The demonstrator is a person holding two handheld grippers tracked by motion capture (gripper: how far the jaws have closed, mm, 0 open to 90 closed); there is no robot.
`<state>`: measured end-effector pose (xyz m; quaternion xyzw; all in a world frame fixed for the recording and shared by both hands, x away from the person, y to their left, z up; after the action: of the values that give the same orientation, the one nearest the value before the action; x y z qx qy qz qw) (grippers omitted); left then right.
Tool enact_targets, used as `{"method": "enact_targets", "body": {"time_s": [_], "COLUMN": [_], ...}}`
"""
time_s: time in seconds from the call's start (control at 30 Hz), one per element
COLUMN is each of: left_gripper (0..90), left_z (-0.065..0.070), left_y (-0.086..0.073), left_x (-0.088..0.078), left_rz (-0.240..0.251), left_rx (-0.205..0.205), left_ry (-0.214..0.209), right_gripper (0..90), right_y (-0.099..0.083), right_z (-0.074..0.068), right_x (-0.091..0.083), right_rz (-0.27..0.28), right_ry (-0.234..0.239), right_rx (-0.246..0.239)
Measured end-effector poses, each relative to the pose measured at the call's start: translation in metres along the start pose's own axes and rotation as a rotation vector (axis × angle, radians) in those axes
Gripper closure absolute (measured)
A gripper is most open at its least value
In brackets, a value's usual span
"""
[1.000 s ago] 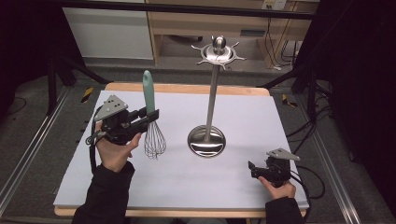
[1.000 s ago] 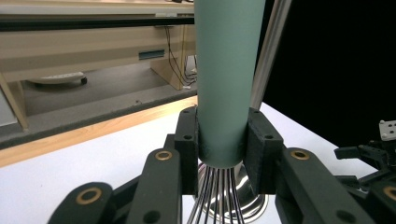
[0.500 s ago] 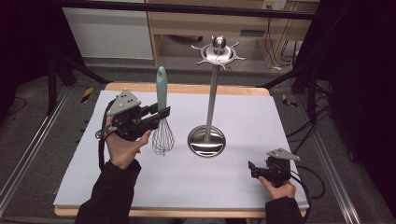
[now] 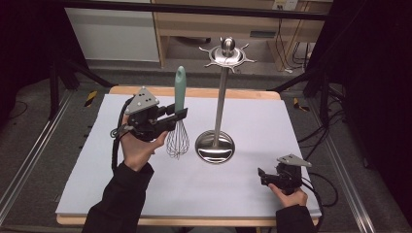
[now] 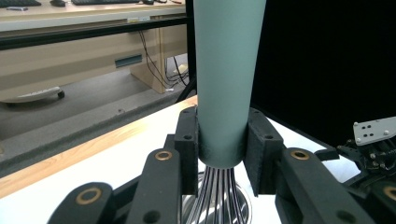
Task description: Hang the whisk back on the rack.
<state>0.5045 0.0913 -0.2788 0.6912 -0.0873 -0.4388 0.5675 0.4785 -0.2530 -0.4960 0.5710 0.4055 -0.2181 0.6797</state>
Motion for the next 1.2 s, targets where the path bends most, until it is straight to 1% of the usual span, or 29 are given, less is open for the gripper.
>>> {"method": "enact_targets", "body": {"time_s": [0.2, 0.53, 1.03, 1.07, 1.2], "left_gripper": [68.9, 69.0, 68.9, 68.9, 68.9], "left_z": [0.004, 0.010, 0.012, 0.013, 0.014], "left_y": [0.005, 0.015, 0.023, 0.024, 0.026], "left_x": [0.006, 0.016, 0.027, 0.029, 0.034], "left_rz": [-0.001, -0.009, -0.026, -0.029, -0.039], "left_rx": [0.009, 0.028, 0.036, 0.042, 0.041], "left_ry": [-0.021, -0.032, -0.034, -0.032, -0.026], "right_gripper": [10.7, 10.7, 10.7, 10.7, 10.7], "right_y": [0.000, 0.000, 0.000, 0.000, 0.000], "right_z": [0.000, 0.001, 0.001, 0.001, 0.001], "right_x": [0.001, -0.001, -0.001, -0.001, -0.001], "right_rz": [0.000, 0.002, 0.000, 0.002, -0.001], "right_ry": [0.001, 0.006, 0.009, 0.008, 0.012], "right_rx": [-0.002, 0.000, 0.000, -0.001, -0.001]}}
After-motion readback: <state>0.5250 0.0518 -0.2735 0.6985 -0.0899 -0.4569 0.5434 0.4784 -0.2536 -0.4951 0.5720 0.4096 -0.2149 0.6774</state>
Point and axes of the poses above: each handheld gripper's, and its own axes: x roughly forward along the jaws, y roughly out of its top, z roughly to its right, the point moved 6 cm from there along x, roughly forward along the jaws, and after that the axes turned 14 degrees about -z, right-handed, at the moved point
